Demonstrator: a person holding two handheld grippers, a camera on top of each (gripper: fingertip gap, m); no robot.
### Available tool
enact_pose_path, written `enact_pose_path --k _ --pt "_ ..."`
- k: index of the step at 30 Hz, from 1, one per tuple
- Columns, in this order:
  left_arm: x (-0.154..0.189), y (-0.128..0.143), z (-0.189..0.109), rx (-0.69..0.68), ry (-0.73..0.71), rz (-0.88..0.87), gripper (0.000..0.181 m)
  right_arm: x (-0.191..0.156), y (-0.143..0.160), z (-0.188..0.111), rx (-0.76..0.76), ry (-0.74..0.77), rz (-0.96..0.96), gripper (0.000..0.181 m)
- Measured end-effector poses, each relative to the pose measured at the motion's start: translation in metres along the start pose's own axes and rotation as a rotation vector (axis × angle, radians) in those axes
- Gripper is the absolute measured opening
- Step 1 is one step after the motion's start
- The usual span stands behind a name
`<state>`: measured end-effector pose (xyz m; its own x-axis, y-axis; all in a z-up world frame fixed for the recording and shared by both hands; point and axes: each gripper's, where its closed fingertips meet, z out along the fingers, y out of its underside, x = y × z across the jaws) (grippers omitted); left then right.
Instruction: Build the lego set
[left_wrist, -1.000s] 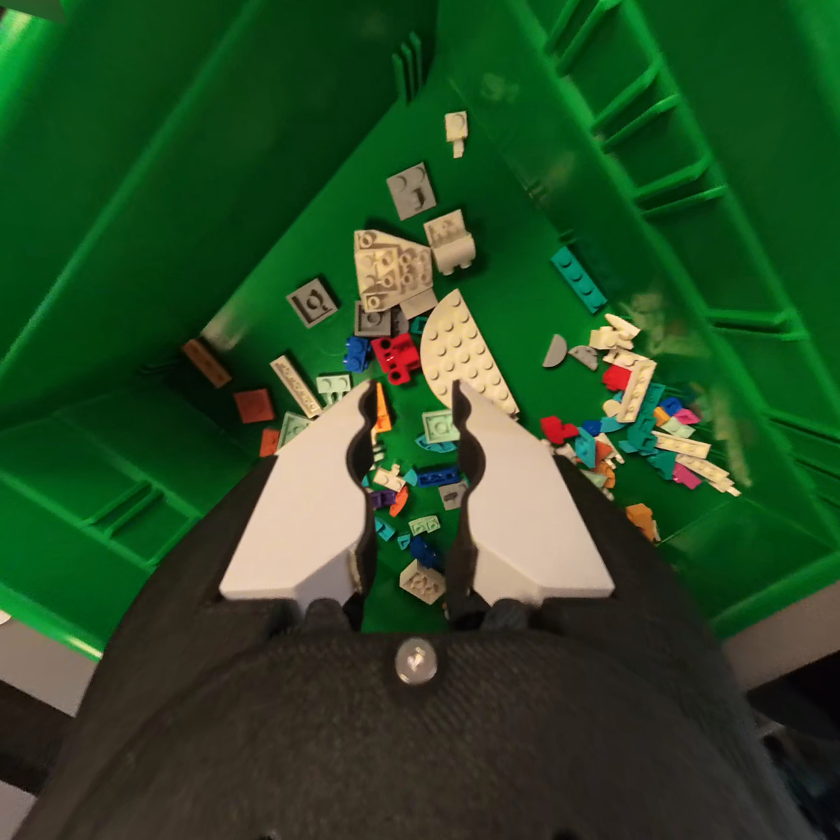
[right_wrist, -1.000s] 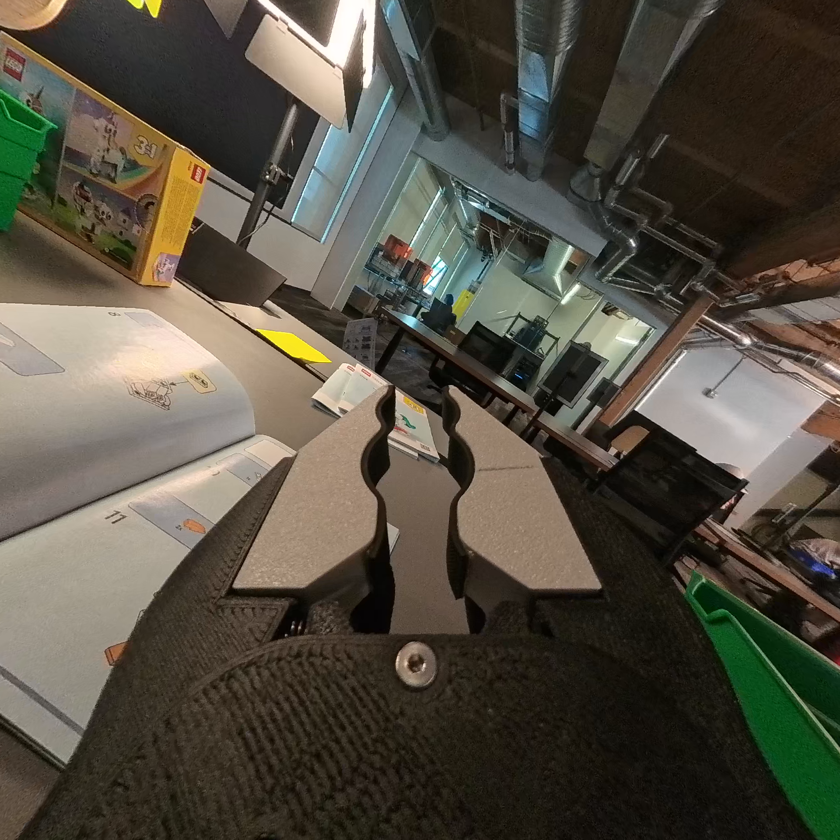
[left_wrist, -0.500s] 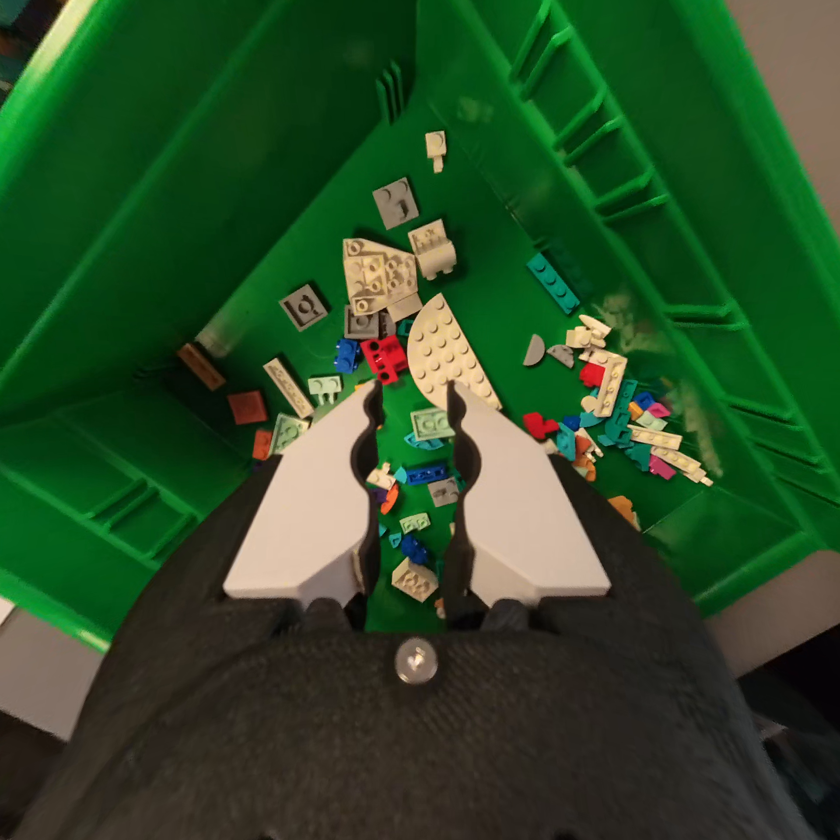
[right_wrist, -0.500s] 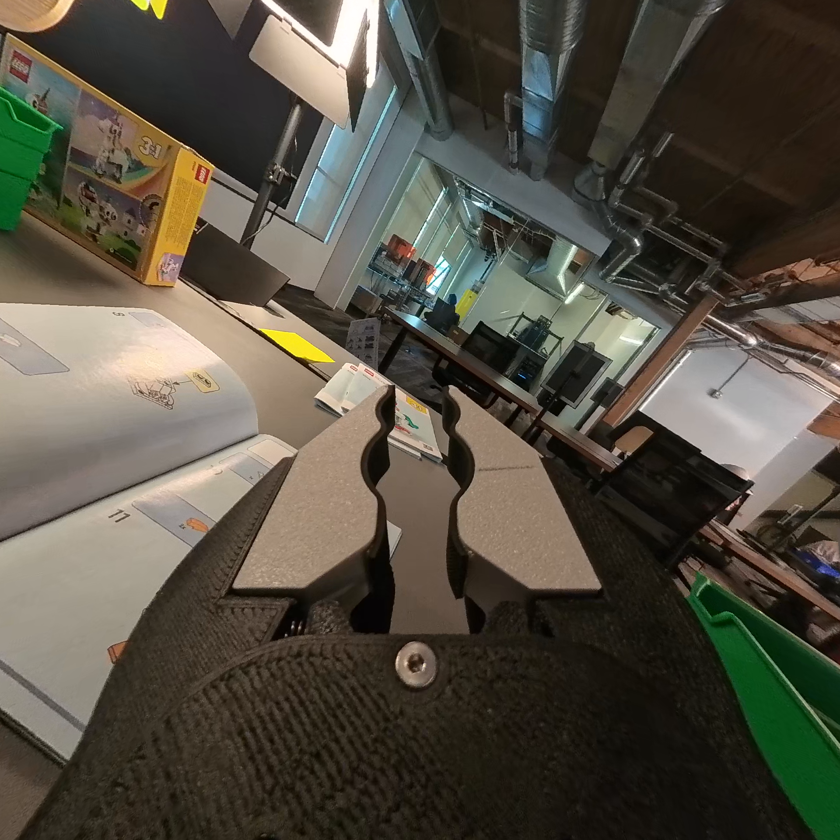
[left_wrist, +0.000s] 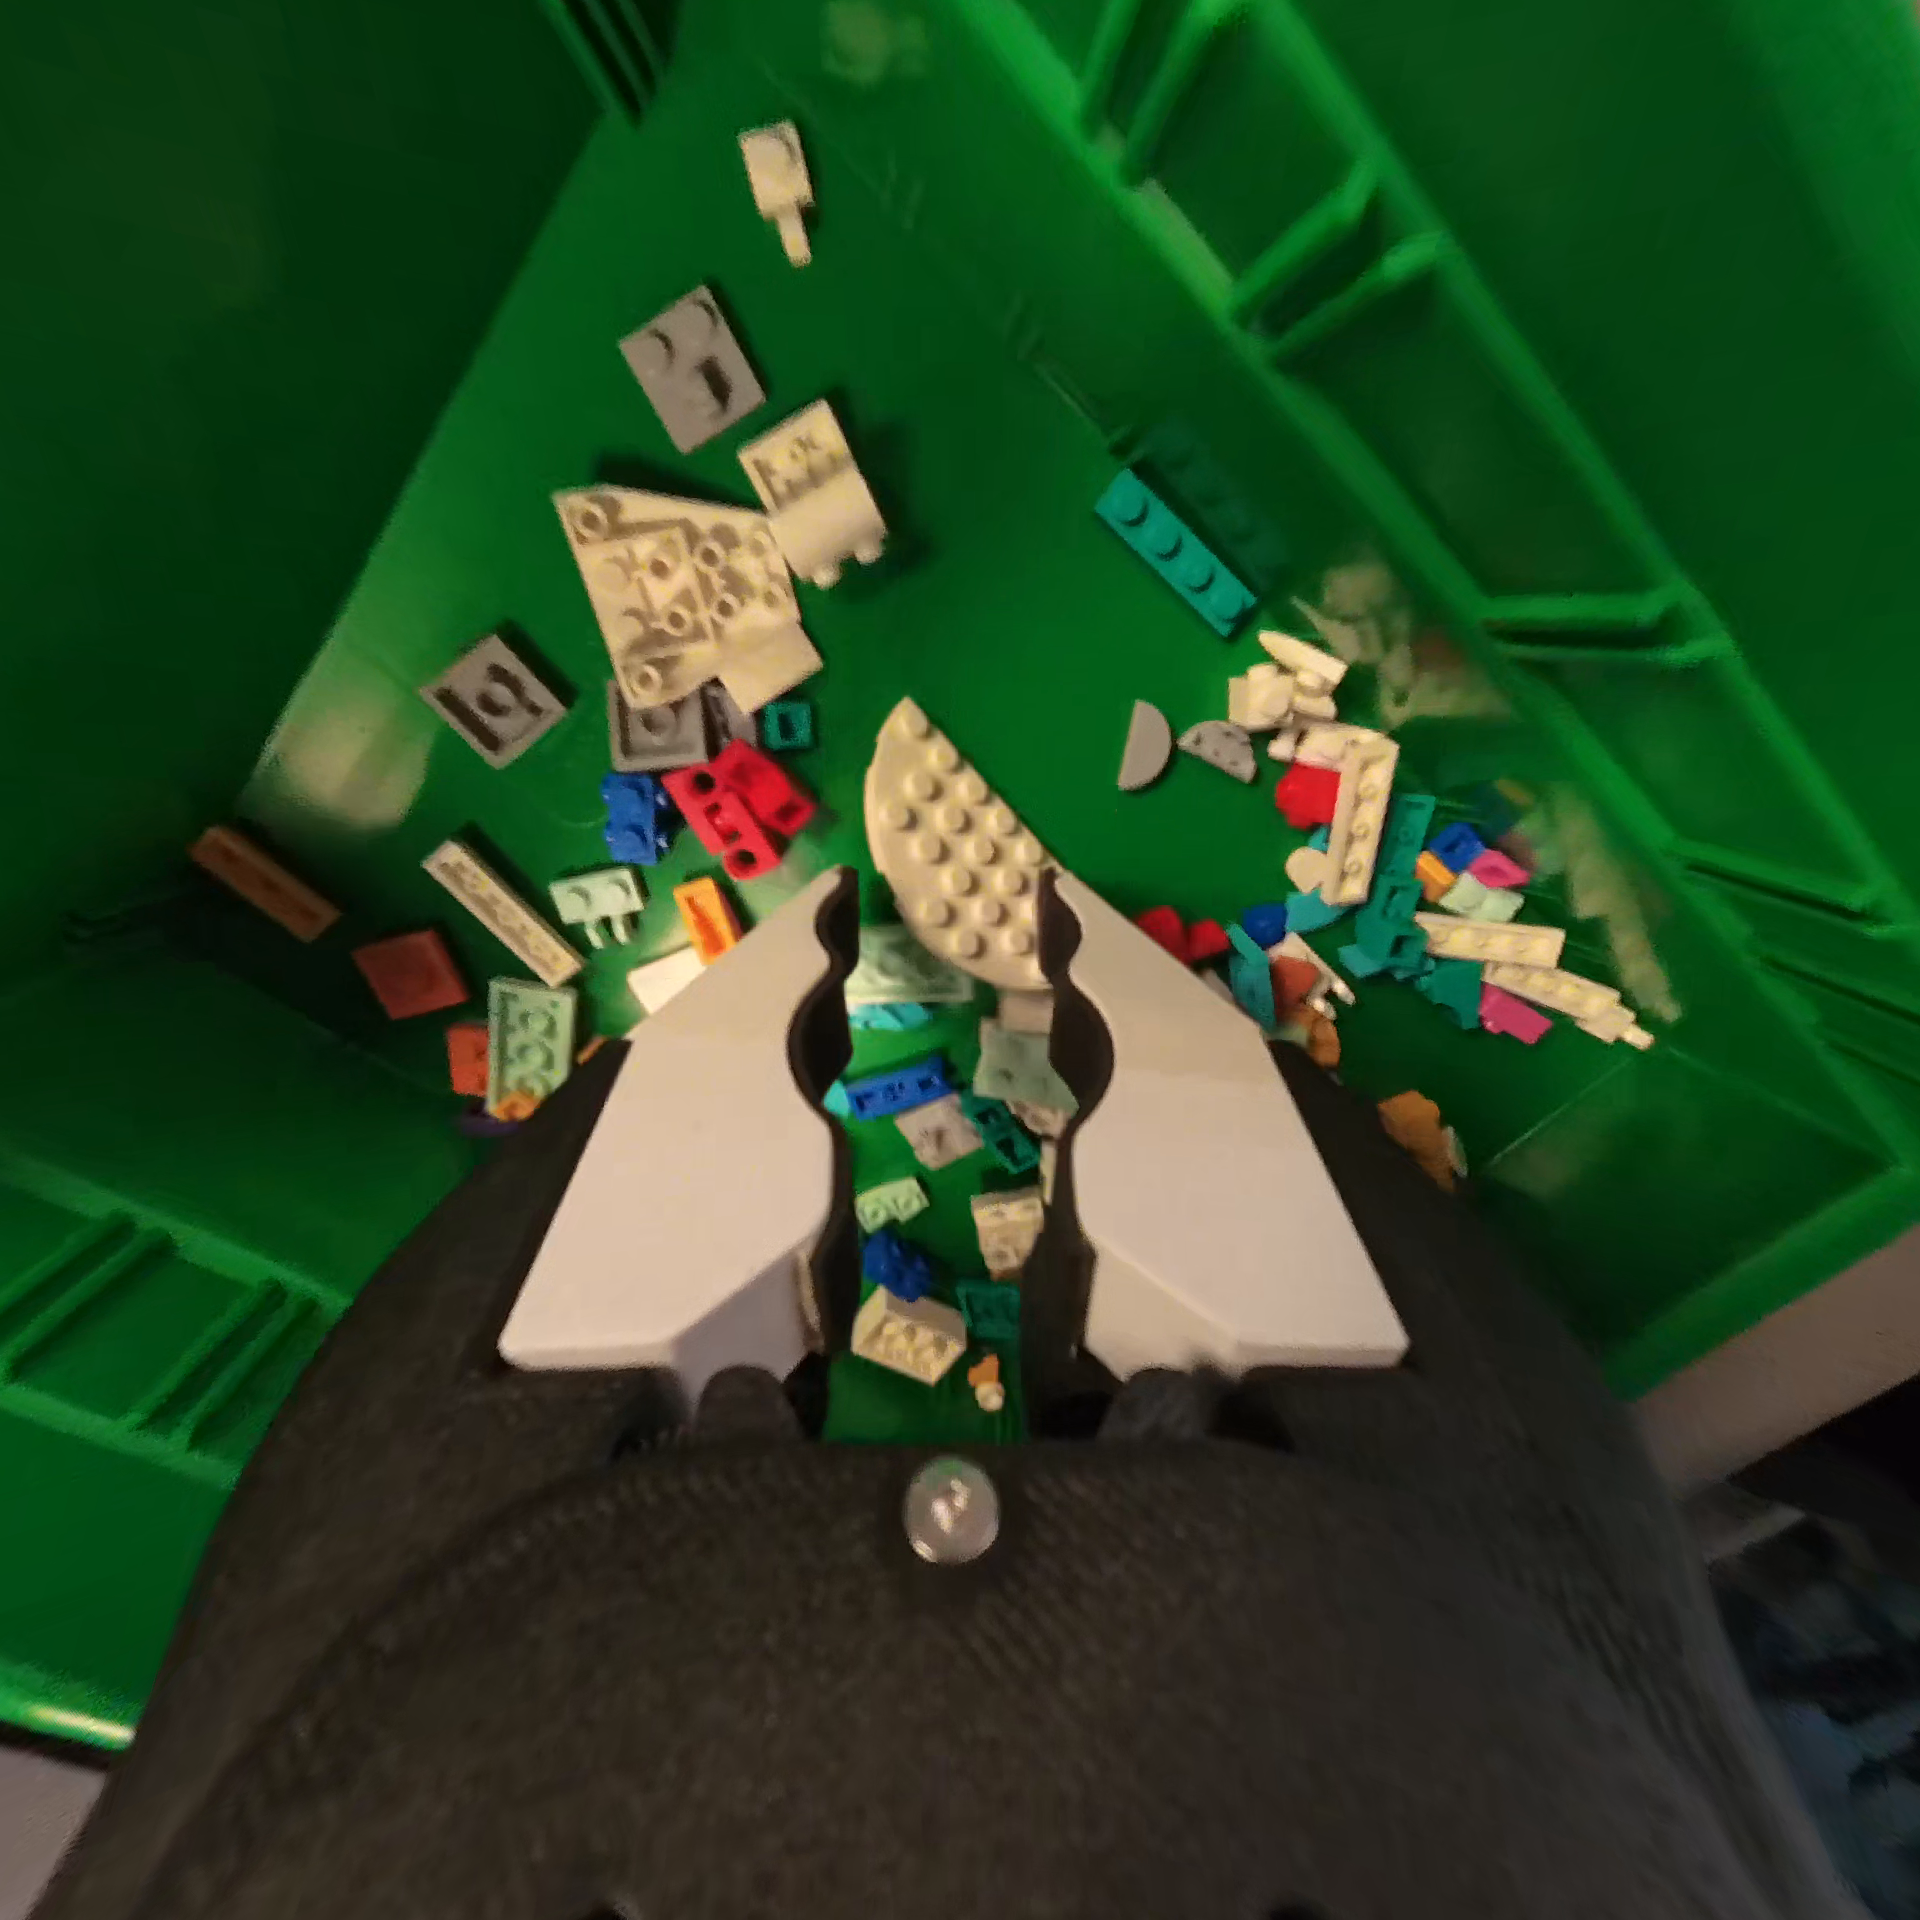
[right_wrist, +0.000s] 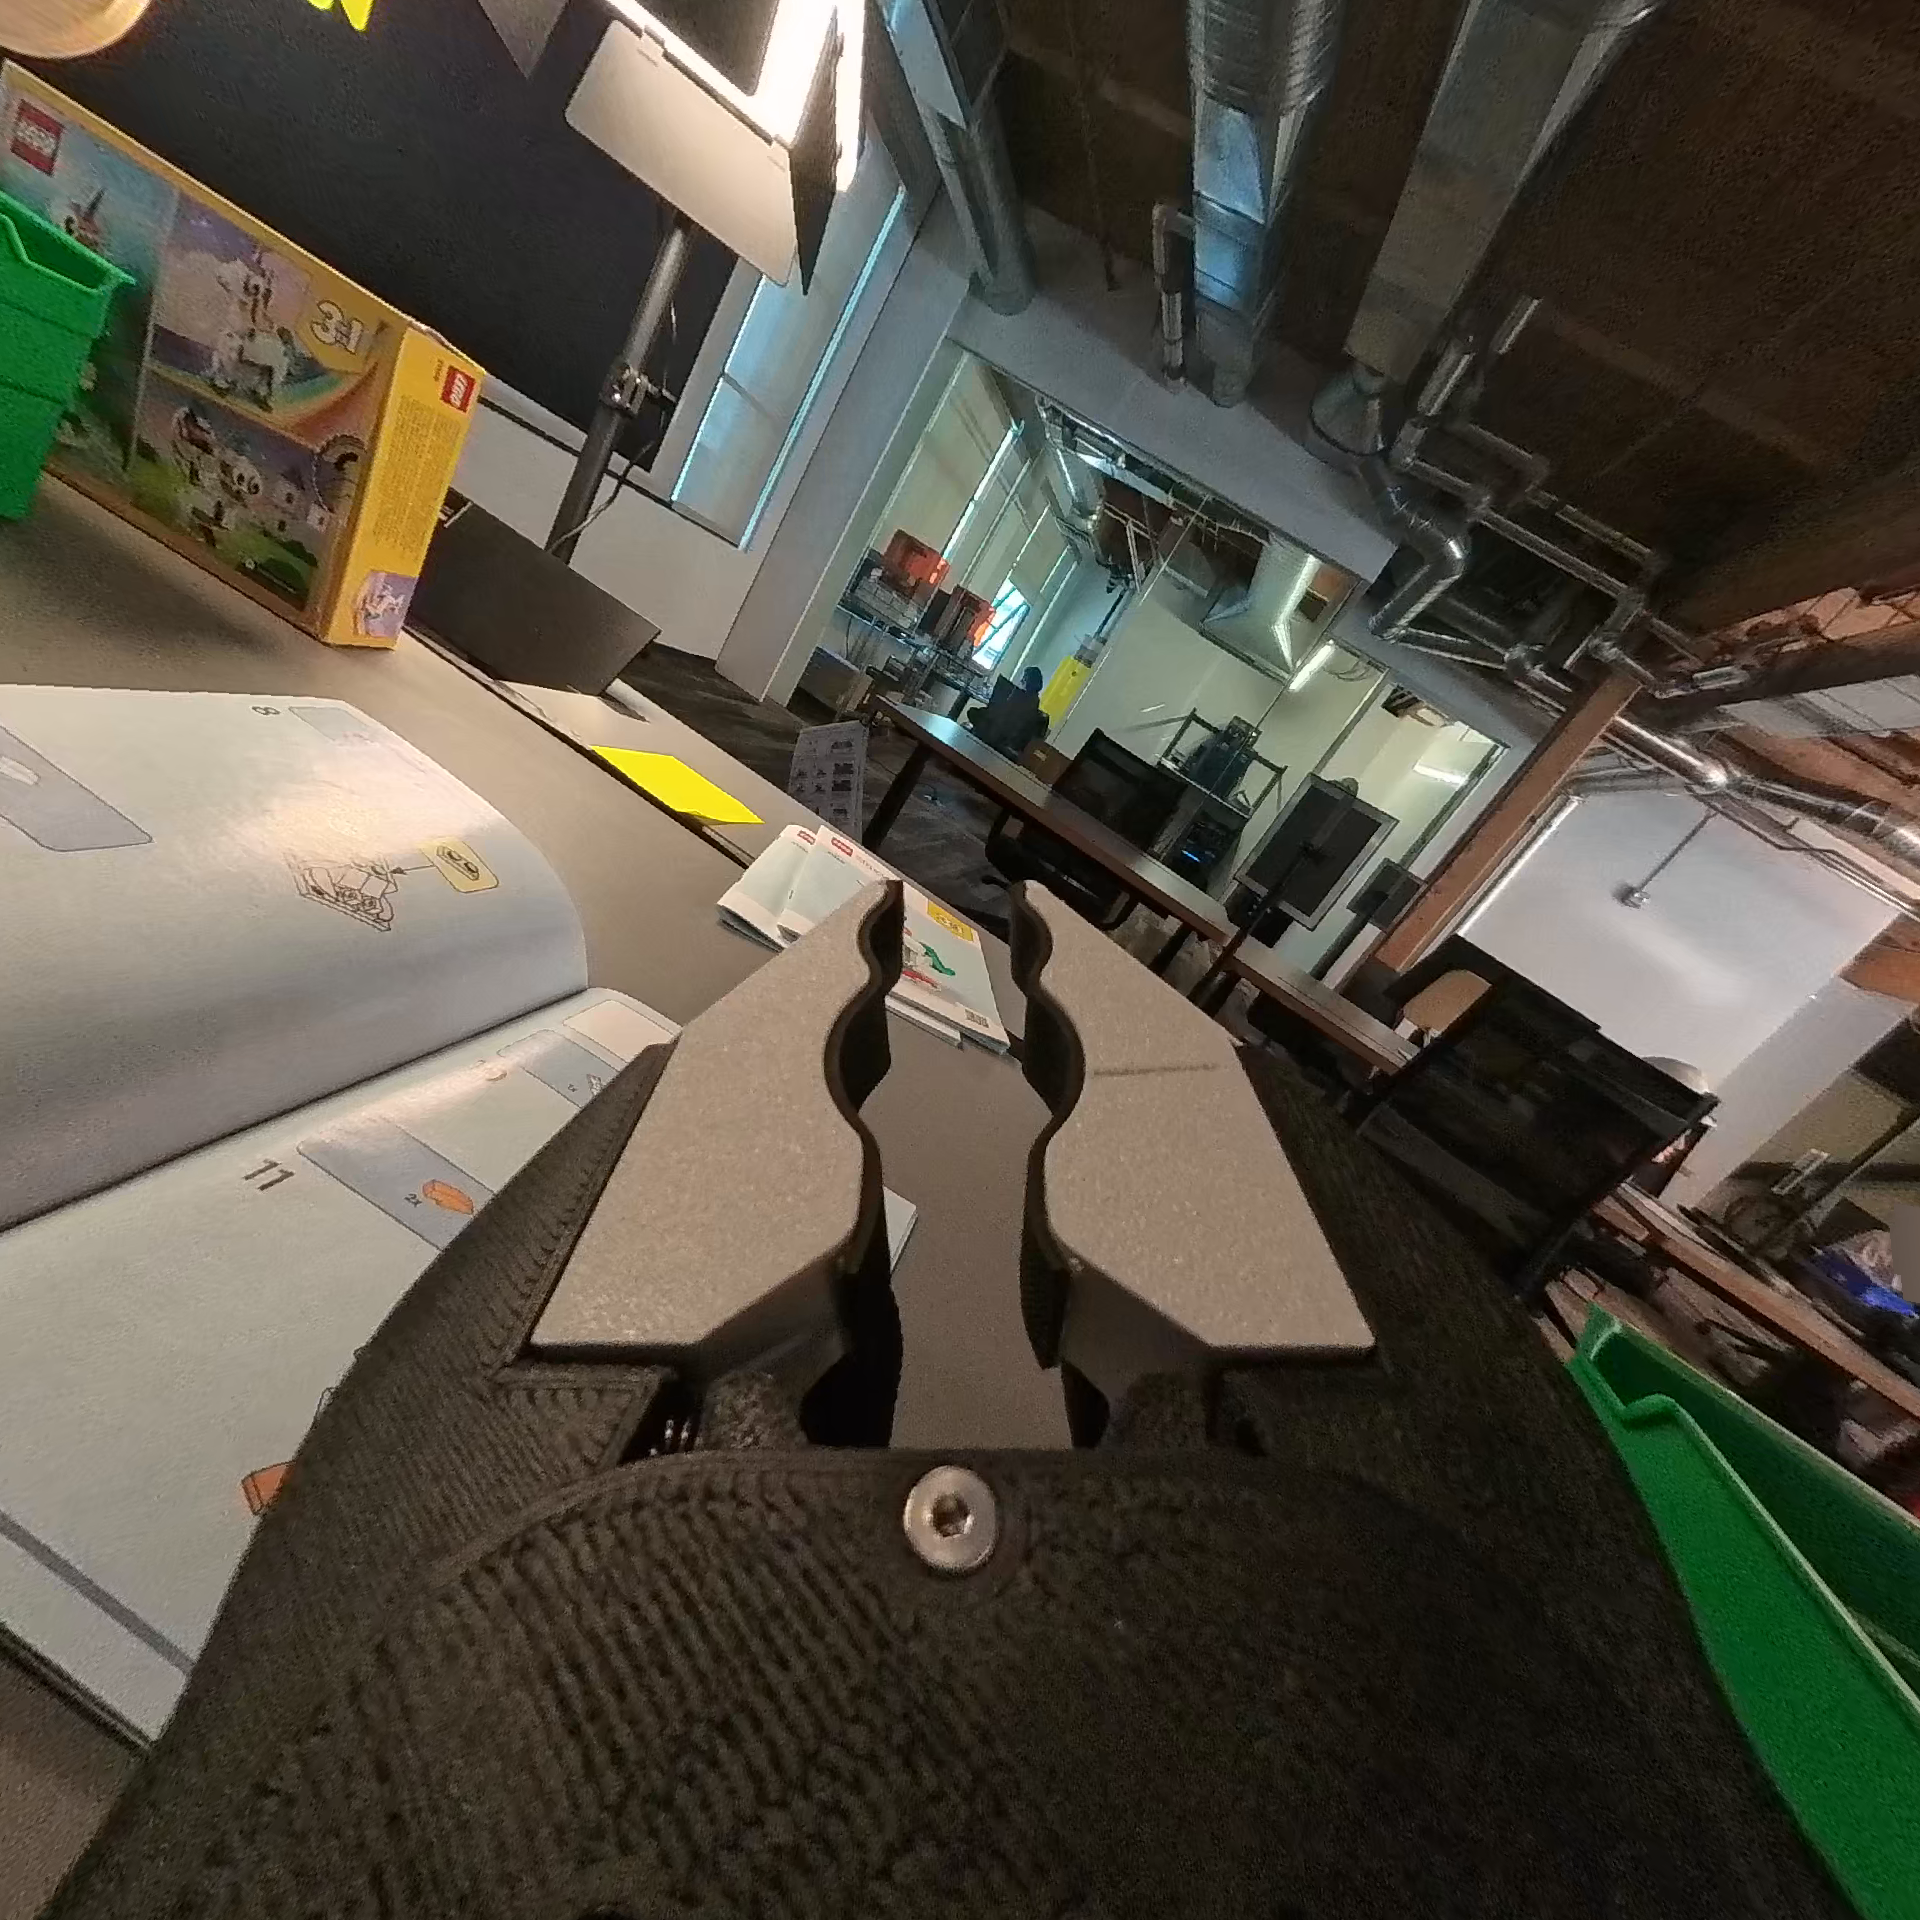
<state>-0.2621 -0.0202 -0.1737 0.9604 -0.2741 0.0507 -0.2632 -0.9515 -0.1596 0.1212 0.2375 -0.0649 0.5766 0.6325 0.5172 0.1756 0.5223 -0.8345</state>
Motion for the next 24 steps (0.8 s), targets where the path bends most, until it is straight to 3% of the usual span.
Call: enact_pose_path --k 1,7,14,19,24 --pt "0.003 0.003 0.0 -0.012 0.013 0.001 0.031 0.0 0.0 0.0 -0.001 0.001 -0.001 0.019" --pt "0.019 0.028 -0.005 -0.117 0.106 -0.003 0.031 0.0 0.001 0.0 -0.003 0.002 -0.001 0.019" --pt "0.002 -0.004 -0.03 0.165 0.029 -0.021 0.027 0.001 0.0 0.0 -0.001 0.006 -0.008 0.019" --pt "0.049 -0.017 -0.045 0.321 0.235 0.079 0.025 0.0 0.0 0.0 -0.003 0.004 -0.015 0.019" --pt "0.062 -0.014 -0.034 0.309 0.208 0.128 0.024 -0.001 0.001 0.0 -0.011 0.01 -0.033 0.019"
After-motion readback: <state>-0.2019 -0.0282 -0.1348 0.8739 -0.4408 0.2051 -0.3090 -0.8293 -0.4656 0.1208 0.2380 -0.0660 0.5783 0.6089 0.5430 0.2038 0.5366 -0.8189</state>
